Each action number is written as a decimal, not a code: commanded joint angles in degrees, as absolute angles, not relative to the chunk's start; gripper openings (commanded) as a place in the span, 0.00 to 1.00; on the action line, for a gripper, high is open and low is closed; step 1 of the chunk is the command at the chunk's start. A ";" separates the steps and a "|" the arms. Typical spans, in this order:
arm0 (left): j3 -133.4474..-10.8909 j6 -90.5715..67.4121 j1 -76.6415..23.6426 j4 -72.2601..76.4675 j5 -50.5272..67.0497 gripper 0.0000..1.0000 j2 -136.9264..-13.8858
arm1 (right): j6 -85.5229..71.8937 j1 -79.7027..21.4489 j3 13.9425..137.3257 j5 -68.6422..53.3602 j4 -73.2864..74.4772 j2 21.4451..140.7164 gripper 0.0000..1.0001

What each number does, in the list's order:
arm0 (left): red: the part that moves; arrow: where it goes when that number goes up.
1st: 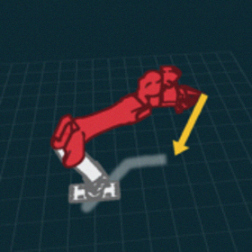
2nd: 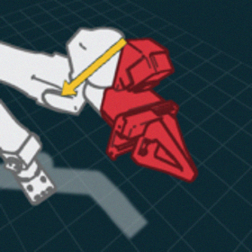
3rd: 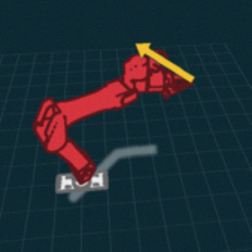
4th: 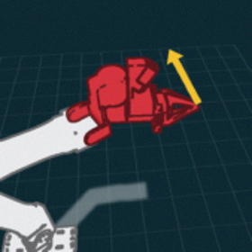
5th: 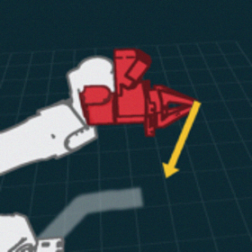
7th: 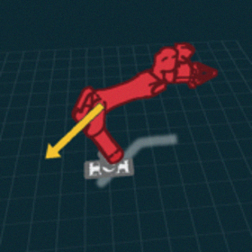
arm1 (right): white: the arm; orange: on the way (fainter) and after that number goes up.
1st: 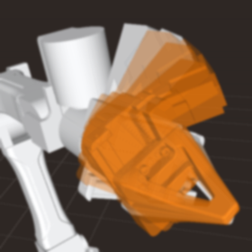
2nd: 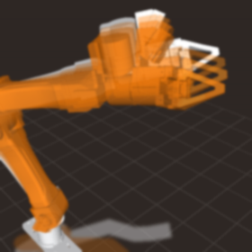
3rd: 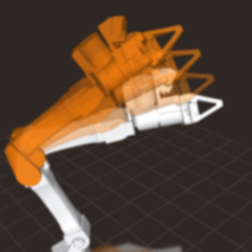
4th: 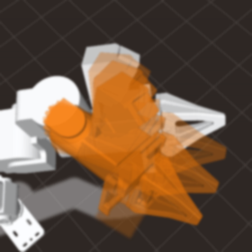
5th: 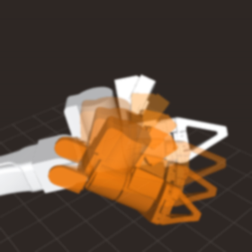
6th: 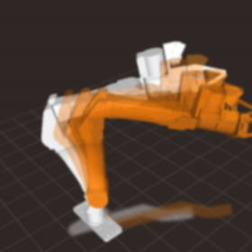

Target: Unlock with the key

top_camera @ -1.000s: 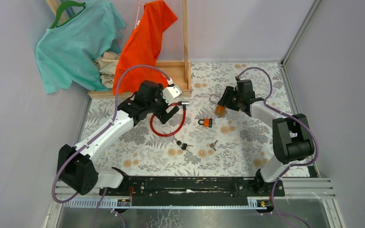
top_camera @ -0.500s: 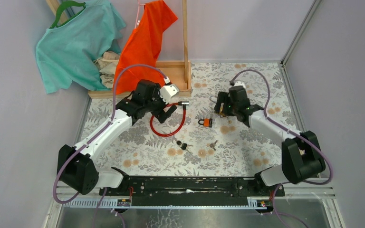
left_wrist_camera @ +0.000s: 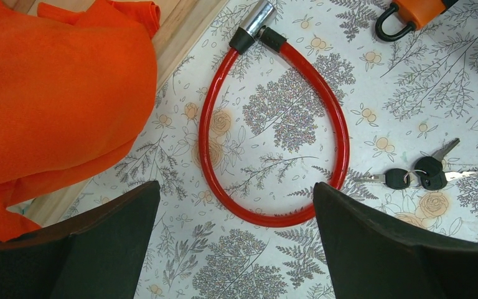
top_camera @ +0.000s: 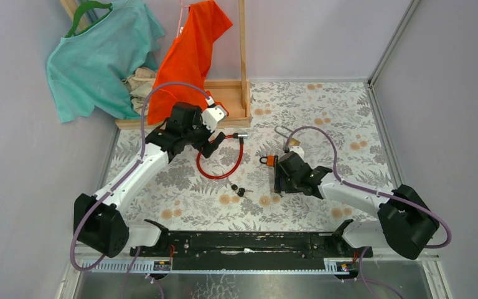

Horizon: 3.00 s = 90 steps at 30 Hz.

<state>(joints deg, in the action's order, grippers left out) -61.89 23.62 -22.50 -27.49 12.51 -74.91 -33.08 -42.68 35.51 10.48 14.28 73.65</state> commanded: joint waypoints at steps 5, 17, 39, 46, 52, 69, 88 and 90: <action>-62.32 22.84 -22.15 -28.43 13.62 1.00 -74.64 | -36.21 -44.13 36.03 8.64 9.08 78.01 0.66; -62.66 23.02 -22.15 -29.06 13.92 1.00 -74.61 | -33.41 -44.69 38.84 5.64 6.13 82.90 0.60; -63.79 23.10 -22.21 -29.85 14.86 0.99 -75.07 | -29.44 -45.41 35.95 6.86 9.87 81.41 0.28; -64.10 23.56 -22.15 -30.61 15.39 0.99 -75.21 | -29.31 -45.42 35.74 7.02 9.80 80.01 0.04; -65.13 23.57 -22.15 -32.51 17.37 0.99 -75.86 | -27.71 -45.41 35.48 3.92 7.30 75.75 0.00; -66.40 25.43 -22.15 -37.04 24.70 0.96 -77.34 | -24.64 -45.44 32.65 1.94 6.39 73.38 0.72; -67.62 26.19 -22.15 -37.79 23.55 0.95 -76.64 | -22.58 -50.87 33.11 5.28 7.25 78.83 0.49; -67.73 26.19 -22.15 -37.78 23.31 0.95 -76.51 | -23.33 -51.13 33.17 5.72 7.97 78.54 0.44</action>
